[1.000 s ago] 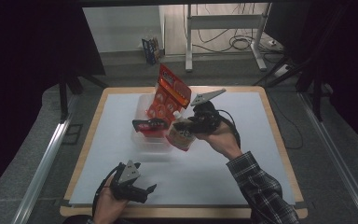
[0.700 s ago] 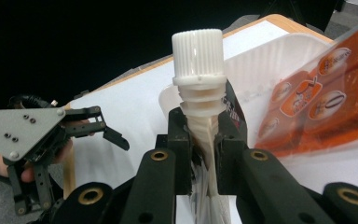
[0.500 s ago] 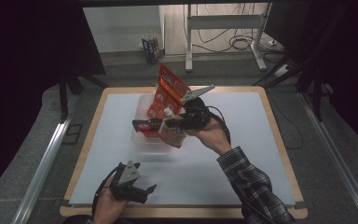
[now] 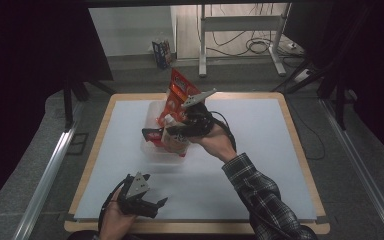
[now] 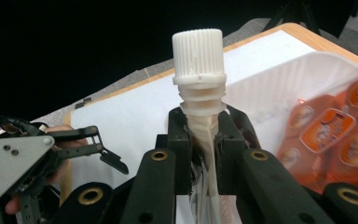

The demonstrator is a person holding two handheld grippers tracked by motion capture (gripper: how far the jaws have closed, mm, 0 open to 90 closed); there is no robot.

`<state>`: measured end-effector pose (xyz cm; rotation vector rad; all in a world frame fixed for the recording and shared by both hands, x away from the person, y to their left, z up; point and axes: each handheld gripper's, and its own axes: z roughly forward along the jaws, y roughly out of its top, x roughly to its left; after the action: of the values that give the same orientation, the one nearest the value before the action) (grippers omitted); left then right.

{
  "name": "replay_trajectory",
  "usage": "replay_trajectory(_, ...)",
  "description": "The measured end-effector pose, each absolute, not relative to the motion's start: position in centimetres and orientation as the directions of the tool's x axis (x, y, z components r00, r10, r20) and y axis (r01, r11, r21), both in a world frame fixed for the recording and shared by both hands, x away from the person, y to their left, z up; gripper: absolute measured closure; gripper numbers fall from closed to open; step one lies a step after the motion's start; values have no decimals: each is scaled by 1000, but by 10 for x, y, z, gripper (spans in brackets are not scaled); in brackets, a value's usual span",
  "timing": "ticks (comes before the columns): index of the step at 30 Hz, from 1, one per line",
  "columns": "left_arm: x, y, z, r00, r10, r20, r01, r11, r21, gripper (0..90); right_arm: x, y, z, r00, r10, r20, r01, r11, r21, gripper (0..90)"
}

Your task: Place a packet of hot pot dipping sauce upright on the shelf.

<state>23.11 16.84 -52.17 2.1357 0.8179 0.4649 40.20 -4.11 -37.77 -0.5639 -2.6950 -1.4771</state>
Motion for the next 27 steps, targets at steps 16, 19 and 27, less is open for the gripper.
replay_trajectory(16,231,170,-521,720,691,62,397,-483,780,47,407,-8,-400,-941,278,193,320,546,774,791)
replay_trajectory(19,231,171,-521,719,693,61,397,-481,781,47,409,-5,-405,-940,284,189,323,560,763,790)
replay_trajectory(27,230,171,-520,716,695,63,397,-480,783,47,411,2,-417,-940,294,170,318,580,750,789)
